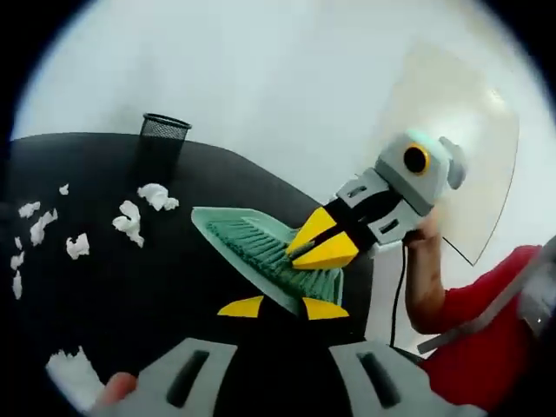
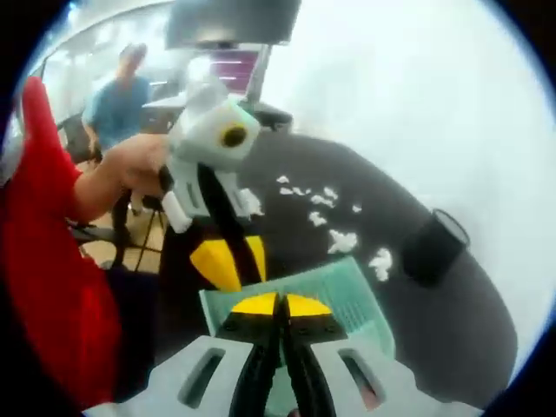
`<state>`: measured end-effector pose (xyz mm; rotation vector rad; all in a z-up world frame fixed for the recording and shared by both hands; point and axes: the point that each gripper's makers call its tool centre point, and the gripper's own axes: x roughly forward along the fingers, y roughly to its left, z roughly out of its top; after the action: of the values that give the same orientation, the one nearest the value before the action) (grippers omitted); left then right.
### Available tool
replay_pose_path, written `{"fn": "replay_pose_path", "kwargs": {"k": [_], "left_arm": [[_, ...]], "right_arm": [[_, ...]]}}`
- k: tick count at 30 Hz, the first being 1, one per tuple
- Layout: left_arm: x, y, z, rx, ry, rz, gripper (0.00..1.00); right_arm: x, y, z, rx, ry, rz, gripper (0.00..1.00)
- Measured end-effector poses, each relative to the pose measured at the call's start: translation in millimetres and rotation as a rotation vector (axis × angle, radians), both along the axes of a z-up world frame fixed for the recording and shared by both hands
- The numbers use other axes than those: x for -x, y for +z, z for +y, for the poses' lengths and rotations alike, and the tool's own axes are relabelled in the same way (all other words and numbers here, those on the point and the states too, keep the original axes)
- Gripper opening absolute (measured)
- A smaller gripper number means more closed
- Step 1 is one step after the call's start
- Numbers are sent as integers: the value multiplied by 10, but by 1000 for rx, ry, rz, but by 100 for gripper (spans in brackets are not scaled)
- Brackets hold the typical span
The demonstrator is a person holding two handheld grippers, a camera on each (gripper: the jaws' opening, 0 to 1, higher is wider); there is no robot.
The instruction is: Pick up the broom and sweep the trash on the tabletop into the dustpan.
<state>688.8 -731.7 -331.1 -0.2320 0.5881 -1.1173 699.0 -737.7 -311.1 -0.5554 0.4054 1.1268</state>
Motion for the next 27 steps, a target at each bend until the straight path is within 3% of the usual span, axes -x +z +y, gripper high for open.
{"fn": "replay_pose_path", "kwargs": {"k": [7, 10, 13, 15, 17, 18, 22, 24, 27], "left_arm": [[26, -50, 38, -64, 11, -65, 5], [28, -81, 123, -111, 22, -105, 0], [107, -70, 76, -119, 12, -110, 0], [227, 8, 44, -86, -60, -116, 0], [118, 126, 178, -65, 33, -114, 0], [66, 175, 261, -71, 62, -125, 0], [-28, 273, 345, -99, 81, -211, 0], [-2, 204, 262, -73, 49, -145, 0], [-54, 155, 212, -59, 37, -143, 0]], "right_arm": [[11, 16, 24, -63, 13, 27, 4], [-34, 26, -13, -80, 2, 9, 4], [7, 218, 99, -231, 16, 58, 4], [47, 163, 101, -177, 58, 45, 4], [11, 136, 106, -143, 48, -2, 4], [20, 124, 124, -153, 44, 16, 4], [36, 104, 118, -167, 42, 50, 4], [35, 122, 120, -163, 37, 37, 4], [30, 78, 94, -107, 33, -7, 4]]}}
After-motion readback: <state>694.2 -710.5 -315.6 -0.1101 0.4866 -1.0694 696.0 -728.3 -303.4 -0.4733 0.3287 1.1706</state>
